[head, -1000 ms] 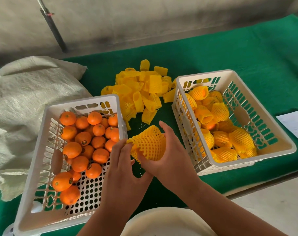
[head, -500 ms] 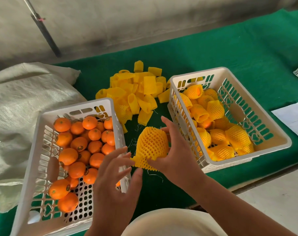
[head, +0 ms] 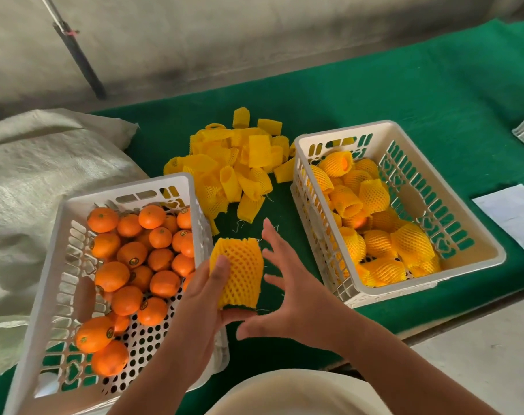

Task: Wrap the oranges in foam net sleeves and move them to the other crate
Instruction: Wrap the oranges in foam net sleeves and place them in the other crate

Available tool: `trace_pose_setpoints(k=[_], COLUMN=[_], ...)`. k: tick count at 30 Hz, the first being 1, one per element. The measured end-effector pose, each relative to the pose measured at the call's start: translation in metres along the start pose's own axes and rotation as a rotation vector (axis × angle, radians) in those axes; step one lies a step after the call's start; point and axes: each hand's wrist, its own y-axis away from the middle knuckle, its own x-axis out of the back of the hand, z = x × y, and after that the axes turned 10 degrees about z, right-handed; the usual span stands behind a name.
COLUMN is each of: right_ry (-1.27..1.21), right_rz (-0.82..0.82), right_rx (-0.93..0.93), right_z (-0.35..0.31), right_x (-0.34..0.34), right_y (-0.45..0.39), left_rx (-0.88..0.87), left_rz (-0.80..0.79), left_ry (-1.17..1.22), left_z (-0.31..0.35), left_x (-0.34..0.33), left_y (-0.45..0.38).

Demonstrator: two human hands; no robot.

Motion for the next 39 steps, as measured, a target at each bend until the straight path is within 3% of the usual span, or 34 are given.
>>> trace_pose_setpoints(k=[5,8,14,17,21,24,28,33,39], right_ry=[-0.299,-0.262,-0.419,-0.497,-0.593,-0.34,0.036,0.359,0.427], right_rz=[0.007,0.124,0.147,0.211,0.474,0.68,0.805,0.735,0.663], right_rx=[-0.307,-0.336,-0.389,-0.406,-0.395,-0.404,-0.499,-0.581,-0.553], right_z=[0.003,0.007,0.022,0.028,0.035,0.051,0.1,0.153,0.186], right_x=[-0.003,-0.009,0.006,0.026,0.083,0.134,0.187,0.207,0.207], right_y=[0.0,-0.003,-0.004,-0.008,-0.022,-0.034,-0.05,-0.073,-0.084], left_rx=[-0.109,-0.141,-0.281,-0.495,-0.771,-0.801,-0.861,-0.899,-0.913], left_rz=[-0.023,-0.007,-0.076,-0.025,0.026,0.006,0.032,0.046,0.055], left_ry=[-0.182,-0.305,-0.55,-0.835,-1.383,-1.545,-1.475,-1.444,-1.37], left_z=[-0.016,-0.021,-0.014,-0.02,-0.056,-0.085,-0.099,-0.098,-0.1], left_x=[-0.005,-0.009,0.005,0.025,0.058,0.075,0.078,0.075,0.077], left_y=[-0.004,-0.006,-0.012,-0.02,-0.036,-0.044,-0.053,-0.057,-0.058])
